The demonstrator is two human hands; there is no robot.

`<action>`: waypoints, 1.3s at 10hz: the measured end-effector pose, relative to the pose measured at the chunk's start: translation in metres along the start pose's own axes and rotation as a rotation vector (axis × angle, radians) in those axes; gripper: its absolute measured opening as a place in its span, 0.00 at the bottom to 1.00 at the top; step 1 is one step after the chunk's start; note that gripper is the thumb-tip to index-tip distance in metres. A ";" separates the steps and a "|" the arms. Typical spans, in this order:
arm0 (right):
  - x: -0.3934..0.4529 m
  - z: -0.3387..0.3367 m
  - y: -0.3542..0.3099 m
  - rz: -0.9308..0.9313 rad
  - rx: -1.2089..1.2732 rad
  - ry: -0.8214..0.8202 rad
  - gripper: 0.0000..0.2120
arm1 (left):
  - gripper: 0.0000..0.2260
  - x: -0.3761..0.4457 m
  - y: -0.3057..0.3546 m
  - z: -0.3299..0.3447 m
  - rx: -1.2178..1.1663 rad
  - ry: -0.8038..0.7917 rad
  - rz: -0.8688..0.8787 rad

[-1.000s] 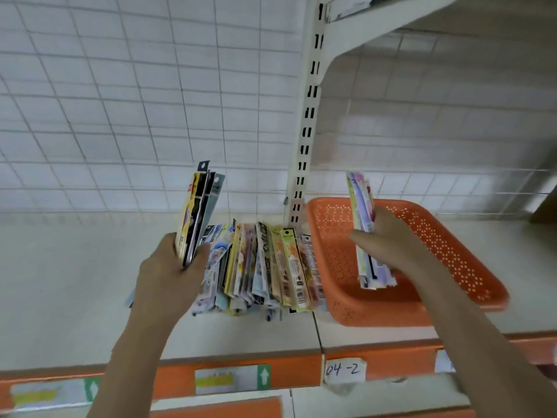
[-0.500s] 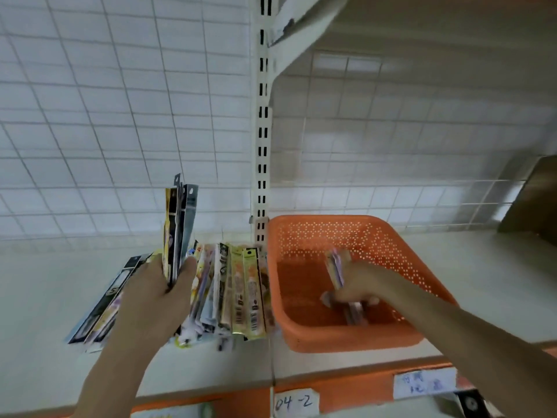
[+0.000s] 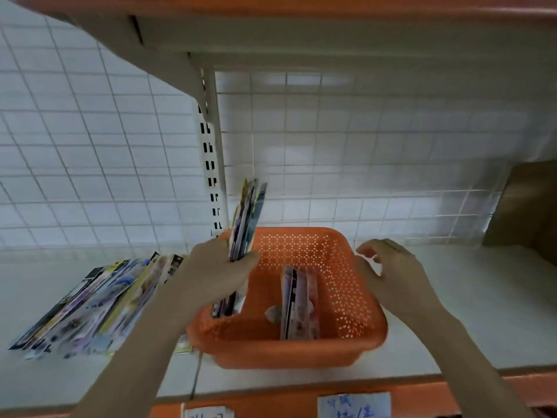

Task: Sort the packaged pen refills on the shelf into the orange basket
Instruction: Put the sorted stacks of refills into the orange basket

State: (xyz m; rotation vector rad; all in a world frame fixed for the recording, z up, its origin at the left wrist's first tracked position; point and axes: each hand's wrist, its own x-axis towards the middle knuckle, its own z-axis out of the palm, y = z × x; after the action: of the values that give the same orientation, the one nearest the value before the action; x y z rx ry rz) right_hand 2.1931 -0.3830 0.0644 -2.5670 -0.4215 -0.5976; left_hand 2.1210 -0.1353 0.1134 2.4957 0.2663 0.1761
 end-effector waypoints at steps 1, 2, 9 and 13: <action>-0.016 0.008 0.036 0.134 0.038 0.035 0.07 | 0.14 0.014 -0.001 0.023 0.113 -0.104 -0.050; -0.030 0.023 0.053 0.171 0.040 -0.052 0.09 | 0.19 0.024 -0.010 0.036 0.247 -0.173 -0.116; -0.012 -0.010 0.007 0.118 0.229 -0.074 0.04 | 0.18 -0.020 -0.013 0.019 0.122 0.200 0.084; -0.009 0.032 -0.150 -0.161 0.251 -0.219 0.06 | 0.06 -0.075 -0.168 -0.023 0.045 0.487 -0.091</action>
State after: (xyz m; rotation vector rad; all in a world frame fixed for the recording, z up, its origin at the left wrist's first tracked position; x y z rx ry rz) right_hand 2.1374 -0.2419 0.0901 -2.3772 -0.7340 -0.2943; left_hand 2.0192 -0.0067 0.0273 2.4457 0.5850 0.7493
